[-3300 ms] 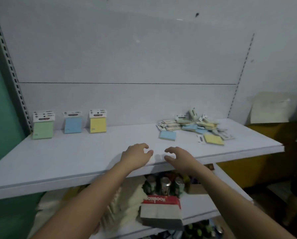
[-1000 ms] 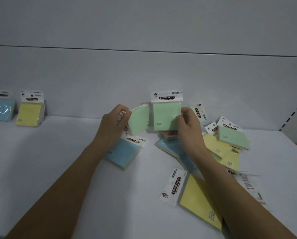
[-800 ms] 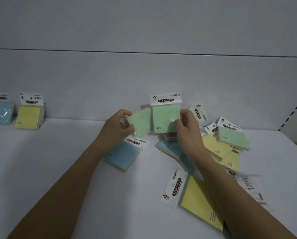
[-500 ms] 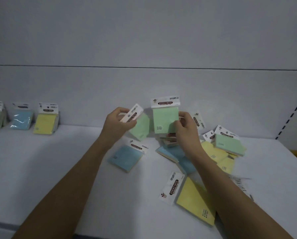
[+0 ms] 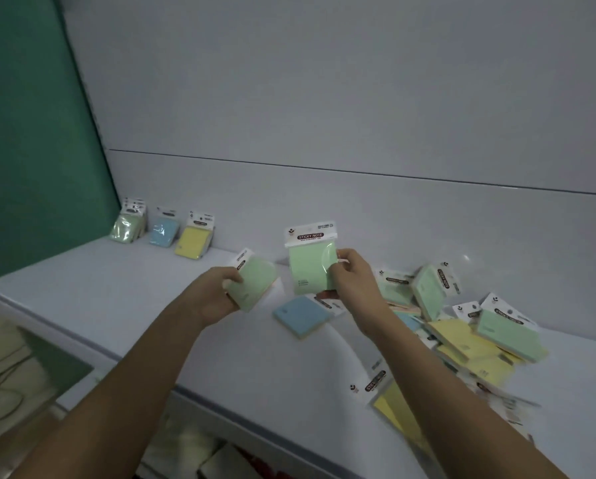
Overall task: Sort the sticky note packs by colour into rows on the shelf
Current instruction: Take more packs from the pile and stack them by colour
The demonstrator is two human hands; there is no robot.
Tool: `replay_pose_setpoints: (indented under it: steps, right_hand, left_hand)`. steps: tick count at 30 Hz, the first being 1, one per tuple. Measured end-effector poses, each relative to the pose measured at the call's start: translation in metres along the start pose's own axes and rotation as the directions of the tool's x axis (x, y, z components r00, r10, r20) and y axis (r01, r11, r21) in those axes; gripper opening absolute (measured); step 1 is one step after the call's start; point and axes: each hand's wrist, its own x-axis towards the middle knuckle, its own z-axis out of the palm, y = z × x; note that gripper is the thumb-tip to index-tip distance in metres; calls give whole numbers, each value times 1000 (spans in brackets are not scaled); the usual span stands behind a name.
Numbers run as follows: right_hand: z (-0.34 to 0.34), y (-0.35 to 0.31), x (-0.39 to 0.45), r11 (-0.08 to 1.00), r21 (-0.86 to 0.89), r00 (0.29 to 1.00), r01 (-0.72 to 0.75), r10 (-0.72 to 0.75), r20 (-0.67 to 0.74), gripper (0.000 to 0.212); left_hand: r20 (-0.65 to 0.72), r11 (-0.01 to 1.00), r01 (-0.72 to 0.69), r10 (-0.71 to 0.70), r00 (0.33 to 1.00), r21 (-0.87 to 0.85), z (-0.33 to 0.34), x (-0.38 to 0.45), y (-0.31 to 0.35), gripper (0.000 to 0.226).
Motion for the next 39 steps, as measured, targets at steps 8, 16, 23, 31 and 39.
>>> replay_pose_setpoints:
  steps: [8,16,23,31,39]
  right_hand:
    - [84,-7,-7,999,-39,996,6,-3,90,31]
    - [227,13,-3,997,14,997,-70,69,33,28]
    - [344,8,9,991,76,994,-107,105,29,25]
    - [403,11,46,982,166,996,-85,86,0,20]
    - [443,29,128,984,151,974,-94,123,-192,21]
  left_hand:
    - [-71,956,-280,286,956,83,-77,-21,39,47]
    - [-82,961,-251,262,962,119,-231,-9,79,34]
    - [-151,969,-205,225,963,139,-338,-1,129,33]
    - [-36,970,-204,210,977,132,-387,51,174,38]
    - [-30,966,-209,215,976,150,-398,131,192,34]
